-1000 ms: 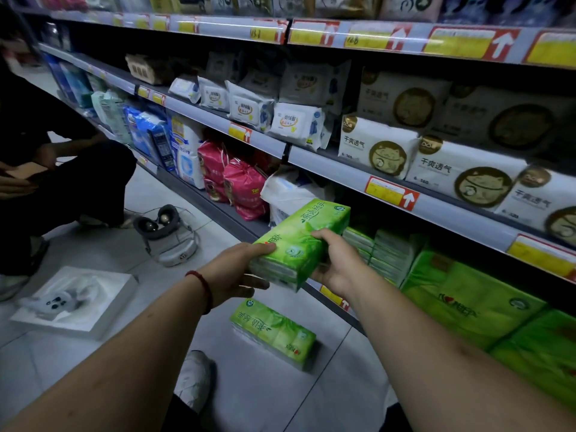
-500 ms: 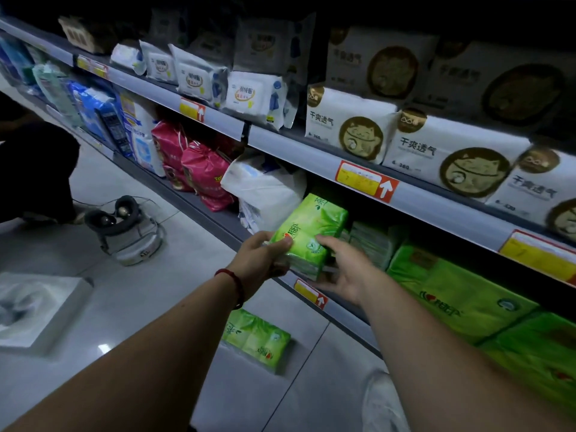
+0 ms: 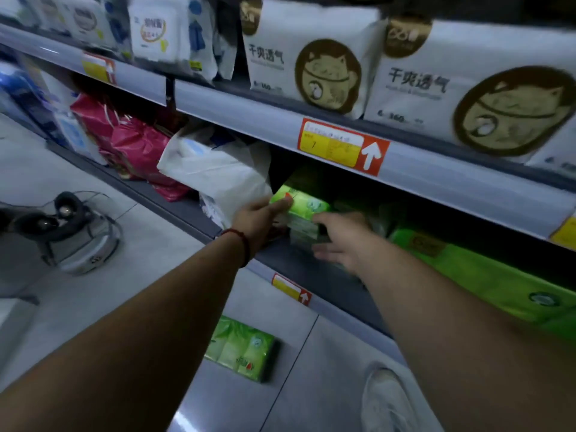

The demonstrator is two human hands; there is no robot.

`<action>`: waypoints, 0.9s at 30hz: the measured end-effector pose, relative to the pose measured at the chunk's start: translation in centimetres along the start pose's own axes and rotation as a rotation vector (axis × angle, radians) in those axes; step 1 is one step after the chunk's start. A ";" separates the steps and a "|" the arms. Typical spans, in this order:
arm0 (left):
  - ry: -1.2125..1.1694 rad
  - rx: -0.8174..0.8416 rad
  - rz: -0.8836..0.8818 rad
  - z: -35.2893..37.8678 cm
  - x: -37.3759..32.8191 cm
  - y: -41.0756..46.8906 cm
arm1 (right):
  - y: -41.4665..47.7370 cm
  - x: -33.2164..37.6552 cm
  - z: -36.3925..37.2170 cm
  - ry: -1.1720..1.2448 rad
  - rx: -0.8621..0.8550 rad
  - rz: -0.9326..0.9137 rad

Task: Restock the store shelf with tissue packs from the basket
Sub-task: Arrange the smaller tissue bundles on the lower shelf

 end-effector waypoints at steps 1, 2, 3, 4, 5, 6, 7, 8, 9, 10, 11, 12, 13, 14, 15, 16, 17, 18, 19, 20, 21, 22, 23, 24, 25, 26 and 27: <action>0.001 -0.005 0.012 0.2 -0.1 0.8 | 0.4 0.2 -0.3 -0.010 -0.023 -0.020; -0.002 -0.008 0.032 0.5 -0.2 1.5 | 0.9 0.3 -0.7 -0.008 -0.054 -0.039; -0.004 -0.010 0.061 0.9 -0.2 2.2 | 1.3 0.0 -1.1 -0.007 -0.094 -0.057; 0.008 -0.016 0.095 1.1 -0.1 2.8 | 1.6 -0.3 -1.3 -0.009 -0.135 -0.082; 0.020 -0.018 0.121 1.3 0.0 3.3 | 1.8 -0.6 -1.5 -0.024 -0.168 -0.119; 0.044 -0.020 0.134 1.4 0.3 3.9 | 2.0 -0.9 -1.5 -0.056 -0.184 -0.160; 0.070 -0.028 0.140 1.4 0.4 4.4 | 2.1 -1.3 -1.3 -0.109 -0.176 -0.194; 0.097 -0.040 0.149 1.4 0.2 4.7 | 2.1 -1.6 -1.1 -0.182 -0.145 -0.204; 0.121 -0.049 0.161 1.5 0.0 5.0 | 2.1 -2.0 -0.9 -0.270 -0.105 -0.186; 0.155 -0.043 0.168 1.7 -0.3 5.0 | 2.1 -2.5 -0.8 -0.357 -0.074 -0.161; 0.194 -0.027 0.170 2.1 -0.5 5.2 | 2.2 -2.7 -0.7 -0.429 -0.055 -0.161; 0.235 0.001 0.165 2.5 -0.6 5.3 | 2.2 -2.7 -0.6 -0.483 -0.060 -0.187; 0.256 0.029 0.168 2.8 -0.5 5.4 | 2.2 -2.5 -0.6 -0.518 -0.091 -0.234; 0.268 0.049 0.174 2.8 -0.4 5.5 | 2.3 -2.3 -0.6 -0.538 -0.128 -0.291; 0.272 0.065 0.192 2.6 -0.5 5.7 | 2.4 -1.9 -0.5 -0.537 -0.158 -0.346; 0.282 0.079 0.211 2.4 -0.8 5.3 | 2.5 -1.7 -0.4 -0.518 -0.169 -0.392; 0.295 0.087 0.223 2.1 -1.0 4.9 | 2.8 -1.6 -0.3 -0.497 -0.173 -0.424; 0.313 0.084 0.220 1.6 -1.3 4.5 | 3.1 -1.4 -0.5 -0.484 -0.180 -0.444; 0.328 0.070 0.219 1.0 -1.6 4.1 | 3.3 -1.2 -0.7 -0.480 -0.187 -0.455; 0.370 0.039 0.233 0.2 -2.0 3.9 | 3.5 -1.1 -0.9 -0.488 -0.189 -0.465; 0.457 0.006 0.255 -0.5 -2.4 3.7 | 3.6 -1.1 -1.2 -0.508 -0.184 -0.474; 0.605 -0.025 0.273 -0.9 -2.7 3.6 | 3.7 -1.0 -1.4 -0.530 -0.172 -0.480; 0.767 -0.028 0.285 -0.8 -2.9 3.3 | 3.8 -1.0 -1.6 -0.554 -0.158 -0.479; 0.910 0.005 0.294 -0.2 -2.8 3.0 | 3.9 -1.0 -1.7 -0.577 -0.140 -0.475; 1.022 0.062 0.294 0.8 -2.5 2.8 | 3.9 -1.0 -1.7 -0.592 -0.122 -0.470; 1.133 0.111 0.298 1.9 -2.0 2.6 | 3.8 -1.0 -1.7 -0.600 -0.109 -0.467; 1.232 0.136 0.316 2.9 -1.7 2.5 | 3.9 -1.0 -1.6 -0.607 -0.100 -0.464</action>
Point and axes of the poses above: each hand's wrist, its own y-axis towards the middle knuckle, its own z-axis out of the palm, x = y × z, the point moved 7 cm from there along y, towards the middle knuckle, and after that the axes turned 8 degrees about x, right-handed, at the moved point
